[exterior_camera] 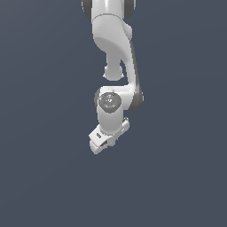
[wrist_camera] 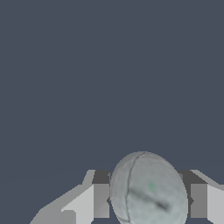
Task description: Pick up the object and move it to a goal position.
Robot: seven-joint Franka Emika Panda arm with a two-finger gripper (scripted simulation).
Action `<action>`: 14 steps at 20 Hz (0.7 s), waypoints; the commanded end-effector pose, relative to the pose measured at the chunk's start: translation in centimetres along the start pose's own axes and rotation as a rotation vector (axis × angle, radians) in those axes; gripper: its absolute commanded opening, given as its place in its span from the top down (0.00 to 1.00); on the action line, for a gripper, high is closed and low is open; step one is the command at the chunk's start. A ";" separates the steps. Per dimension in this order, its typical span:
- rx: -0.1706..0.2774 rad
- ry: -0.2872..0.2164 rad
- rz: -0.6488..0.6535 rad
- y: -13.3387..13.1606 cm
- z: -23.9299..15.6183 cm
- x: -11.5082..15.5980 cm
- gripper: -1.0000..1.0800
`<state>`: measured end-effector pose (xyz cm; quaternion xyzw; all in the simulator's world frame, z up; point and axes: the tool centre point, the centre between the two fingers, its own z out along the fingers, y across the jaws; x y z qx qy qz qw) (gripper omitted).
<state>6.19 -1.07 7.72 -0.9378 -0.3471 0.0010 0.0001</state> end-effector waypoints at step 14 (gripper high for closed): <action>-0.001 0.001 0.000 0.1 -14.8 -7.4 1.00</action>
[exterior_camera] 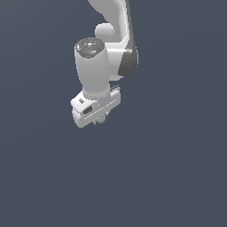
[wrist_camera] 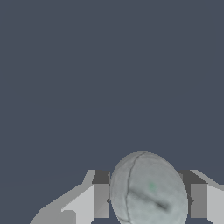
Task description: Pick up the object and move it to a goal position.
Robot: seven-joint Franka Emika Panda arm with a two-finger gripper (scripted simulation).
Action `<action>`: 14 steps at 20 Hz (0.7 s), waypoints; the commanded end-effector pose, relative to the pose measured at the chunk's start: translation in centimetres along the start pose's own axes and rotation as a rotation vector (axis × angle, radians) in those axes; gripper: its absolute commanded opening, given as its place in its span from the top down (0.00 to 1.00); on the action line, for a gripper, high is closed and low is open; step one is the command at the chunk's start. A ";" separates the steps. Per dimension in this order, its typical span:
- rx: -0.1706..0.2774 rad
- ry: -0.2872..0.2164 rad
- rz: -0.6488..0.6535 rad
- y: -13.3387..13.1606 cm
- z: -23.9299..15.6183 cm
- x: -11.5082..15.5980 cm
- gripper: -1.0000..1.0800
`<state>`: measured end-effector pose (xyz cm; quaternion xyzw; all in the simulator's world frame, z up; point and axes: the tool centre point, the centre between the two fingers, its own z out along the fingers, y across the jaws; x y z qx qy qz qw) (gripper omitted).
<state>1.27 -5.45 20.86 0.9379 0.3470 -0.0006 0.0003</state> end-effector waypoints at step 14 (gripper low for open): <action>0.001 0.003 -0.001 0.2 -17.2 -8.4 1.00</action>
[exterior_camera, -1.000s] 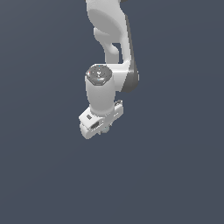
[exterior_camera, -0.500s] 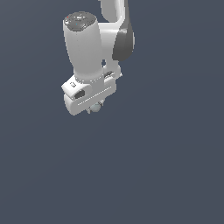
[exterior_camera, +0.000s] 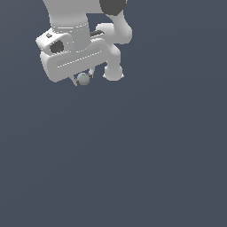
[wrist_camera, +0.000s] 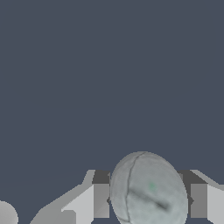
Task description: Pick up the object and move it to a goal position.
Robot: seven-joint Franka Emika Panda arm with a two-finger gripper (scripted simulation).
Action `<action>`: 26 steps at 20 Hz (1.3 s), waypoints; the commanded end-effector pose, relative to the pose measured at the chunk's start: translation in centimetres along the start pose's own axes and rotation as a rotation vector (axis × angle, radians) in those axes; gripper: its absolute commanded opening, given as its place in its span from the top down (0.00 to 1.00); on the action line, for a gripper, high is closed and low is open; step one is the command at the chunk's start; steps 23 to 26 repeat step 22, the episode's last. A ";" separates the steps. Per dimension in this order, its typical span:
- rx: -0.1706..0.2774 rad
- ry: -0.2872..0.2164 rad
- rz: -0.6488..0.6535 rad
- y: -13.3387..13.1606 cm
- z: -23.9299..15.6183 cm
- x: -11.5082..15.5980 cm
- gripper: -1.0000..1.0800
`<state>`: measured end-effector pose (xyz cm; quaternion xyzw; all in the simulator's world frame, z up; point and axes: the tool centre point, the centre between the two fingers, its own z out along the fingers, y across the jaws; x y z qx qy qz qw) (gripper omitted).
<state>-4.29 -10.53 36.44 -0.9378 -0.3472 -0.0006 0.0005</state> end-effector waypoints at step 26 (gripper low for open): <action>0.000 -0.001 0.001 0.8 -13.6 -6.2 1.00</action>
